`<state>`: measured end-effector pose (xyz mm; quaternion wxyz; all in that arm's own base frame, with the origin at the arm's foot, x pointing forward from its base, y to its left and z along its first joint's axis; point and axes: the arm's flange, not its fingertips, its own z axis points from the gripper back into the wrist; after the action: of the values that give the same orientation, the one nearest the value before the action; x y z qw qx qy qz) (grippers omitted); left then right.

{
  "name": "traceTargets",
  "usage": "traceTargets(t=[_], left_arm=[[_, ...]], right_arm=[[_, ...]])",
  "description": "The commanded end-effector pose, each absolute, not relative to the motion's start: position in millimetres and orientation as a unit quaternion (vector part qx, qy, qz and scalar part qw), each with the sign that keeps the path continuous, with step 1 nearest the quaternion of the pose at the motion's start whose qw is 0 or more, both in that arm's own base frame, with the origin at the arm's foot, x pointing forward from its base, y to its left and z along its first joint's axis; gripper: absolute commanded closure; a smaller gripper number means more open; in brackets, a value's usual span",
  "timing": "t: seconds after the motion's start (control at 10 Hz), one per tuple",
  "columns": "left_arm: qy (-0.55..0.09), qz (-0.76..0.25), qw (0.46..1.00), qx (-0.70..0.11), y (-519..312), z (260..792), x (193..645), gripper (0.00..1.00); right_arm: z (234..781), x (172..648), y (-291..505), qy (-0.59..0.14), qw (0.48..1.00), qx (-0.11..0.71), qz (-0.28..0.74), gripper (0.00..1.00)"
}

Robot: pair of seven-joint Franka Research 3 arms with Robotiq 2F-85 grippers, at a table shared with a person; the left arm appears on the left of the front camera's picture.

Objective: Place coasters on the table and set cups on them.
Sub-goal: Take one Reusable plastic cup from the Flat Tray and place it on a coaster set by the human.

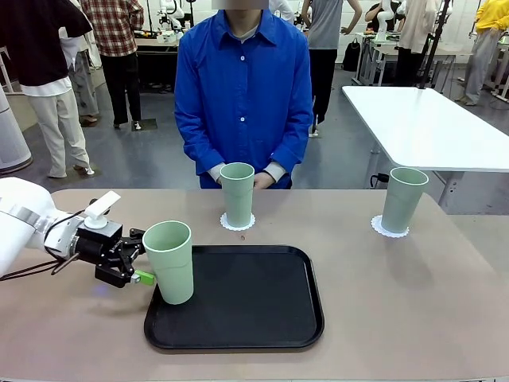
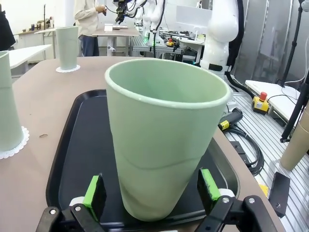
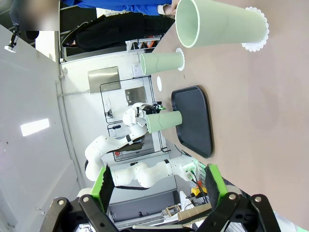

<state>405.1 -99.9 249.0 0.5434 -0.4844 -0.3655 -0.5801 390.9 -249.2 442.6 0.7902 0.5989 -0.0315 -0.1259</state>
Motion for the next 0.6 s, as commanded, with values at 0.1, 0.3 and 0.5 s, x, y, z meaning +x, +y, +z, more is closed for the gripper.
traceTargets(t=[0.1,0.3,0.5], left_arm=[[-0.363,-0.599,0.52,-0.489,-107.8,240.8,405.6,0.0],[-0.365,-0.601,0.519,-0.486,-114.0,239.5,407.3,0.0],[-0.361,-0.601,0.515,-0.493,-123.5,236.9,410.9,0.0]], right_arm=[[443.3,388.3,-247.2,-0.032,0.789,0.601,-0.125,0.0],[443.3,388.3,-247.2,-0.032,0.789,0.601,-0.125,0.0],[443.3,388.3,-247.2,-0.032,0.789,0.601,-0.125,0.0]])
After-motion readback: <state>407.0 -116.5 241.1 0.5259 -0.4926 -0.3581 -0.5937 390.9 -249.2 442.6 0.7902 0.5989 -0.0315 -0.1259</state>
